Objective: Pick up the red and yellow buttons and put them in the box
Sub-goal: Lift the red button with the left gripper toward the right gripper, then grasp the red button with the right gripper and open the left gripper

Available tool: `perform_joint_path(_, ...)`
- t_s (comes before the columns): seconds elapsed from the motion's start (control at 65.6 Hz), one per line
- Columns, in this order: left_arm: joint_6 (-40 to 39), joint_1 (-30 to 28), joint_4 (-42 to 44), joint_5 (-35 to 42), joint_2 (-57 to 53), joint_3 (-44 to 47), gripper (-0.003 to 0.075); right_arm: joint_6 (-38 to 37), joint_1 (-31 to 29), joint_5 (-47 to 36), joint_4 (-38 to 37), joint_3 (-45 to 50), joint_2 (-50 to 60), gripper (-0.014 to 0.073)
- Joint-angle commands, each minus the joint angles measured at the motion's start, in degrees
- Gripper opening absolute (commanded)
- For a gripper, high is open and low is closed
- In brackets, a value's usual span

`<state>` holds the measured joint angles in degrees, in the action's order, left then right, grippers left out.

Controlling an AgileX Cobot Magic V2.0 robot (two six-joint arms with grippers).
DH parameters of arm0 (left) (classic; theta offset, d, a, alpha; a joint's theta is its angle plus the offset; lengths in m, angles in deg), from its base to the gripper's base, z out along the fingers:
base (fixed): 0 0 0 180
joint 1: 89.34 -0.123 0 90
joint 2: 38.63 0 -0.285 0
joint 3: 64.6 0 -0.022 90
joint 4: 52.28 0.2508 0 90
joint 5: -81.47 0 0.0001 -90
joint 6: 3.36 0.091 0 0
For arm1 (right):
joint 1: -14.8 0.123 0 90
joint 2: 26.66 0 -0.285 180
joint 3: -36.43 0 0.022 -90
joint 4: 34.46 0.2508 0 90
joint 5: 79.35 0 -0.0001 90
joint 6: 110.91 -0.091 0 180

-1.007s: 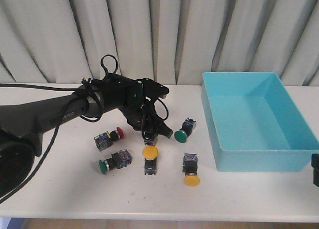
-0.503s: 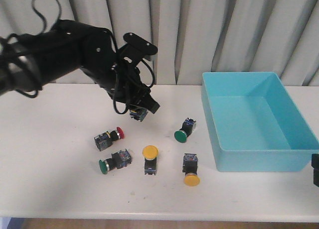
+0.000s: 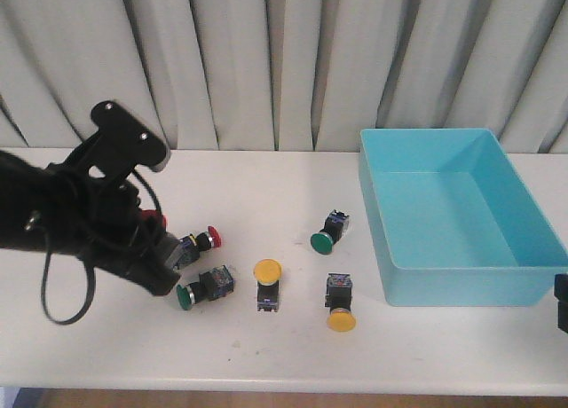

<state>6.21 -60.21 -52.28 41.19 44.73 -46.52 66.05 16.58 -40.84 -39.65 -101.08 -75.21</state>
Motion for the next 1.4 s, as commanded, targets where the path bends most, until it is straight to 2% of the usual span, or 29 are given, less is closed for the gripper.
perform_joint_path(0.0, -0.1, -0.2, 0.0, 5.0, -4.8, 2.4, 0.0199, 0.1, -0.3, -3.5, -0.6, -1.8, -0.3, 0.0506)
perform_joint_path(0.122, -0.1, 0.0, -0.5, 7.8, -6.3, 6.0, 0.0199, 0.2, -0.3, -3.9, -0.2, -1.8, -0.3, 0.0506)
perform_joint_path(0.229, 2.2, 0.0, -4.5, 8.2, -5.8, 6.6, 0.0199, 1.2, -0.3, -3.3, 1.7, -1.8, -0.8, 0.0506)
perform_joint_path(0.32, 10.3, 0.0, -11.8, 7.8, -5.6, 6.4, 0.0199, 6.6, -0.3, -2.2, 6.0, -2.0, -2.9, 0.0506)
perform_joint_path(0.381, 18.9, 0.0, -18.9, 7.4, -5.6, 6.4, 0.0199, 11.8, -0.3, -1.6, 11.0, -2.0, -4.9, 0.0506)
perform_joint_path(0.534, 43.7, 0.0, -38.4, 5.2, -5.6, 6.4, 0.0199, 30.2, -0.3, 1.0, 27.1, -2.5, -11.4, 0.0506)
perform_joint_path(0.625, 57.4, 0.0, -46.5, 3.9, -5.6, 6.4, 0.0199, 47.2, -0.3, 6.1, 36.2, -4.3, -15.3, 0.0506)
perform_joint_path(0.702, 64.2, 0.0, -50.2, 2.9, -5.6, 6.4, 0.0199, 63.1, -0.3, 10.5, 43.5, -6.0, -17.8, 0.0506)
perform_joint_path(0.824, 74.6, 0.0, -55.2, 1.3, -5.6, 6.4, 0.0199, 78.6, 0.2, 13.1, 55.4, -7.8, -20.5, 0.0506)
perform_joint_path(0.93, 83.9, 0.0, -59.0, -0.4, -5.6, 6.4, 0.0199, 87.7, 4.7, 13.2, 57.6, -9.3, -22.3, 0.0496)
perform_joint_path(1.159, 99.2, 0.0, -65.5, -4.5, -5.6, 6.4, 0.0199, 96.9, 20.5, 6.3, 56.7, -12.6, -26.7, 0.0484)
perform_joint_path(1.388, 104.1, 0.0, -69.4, -6.9, -5.6, 6.4, 0.0199, 100.4, 30.3, -2.3, 59.0, -13.5, -29.3, 0.0484)
